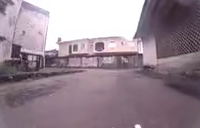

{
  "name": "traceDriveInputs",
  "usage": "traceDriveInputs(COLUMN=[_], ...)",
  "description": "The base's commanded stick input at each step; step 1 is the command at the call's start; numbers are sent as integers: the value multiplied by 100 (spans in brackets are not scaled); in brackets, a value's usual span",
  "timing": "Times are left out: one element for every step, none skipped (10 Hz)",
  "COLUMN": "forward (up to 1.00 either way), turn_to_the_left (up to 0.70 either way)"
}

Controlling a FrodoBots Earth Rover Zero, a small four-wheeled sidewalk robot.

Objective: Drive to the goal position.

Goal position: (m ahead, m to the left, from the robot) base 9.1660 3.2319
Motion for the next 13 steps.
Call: traceDriveInputs(forward=[50,50,50,50,50,50,50,50,50,50,50,50,50], turn_to_the_left=[-28,-28,-28,-24,-15,-7,1,10,18,22,23,23,23])
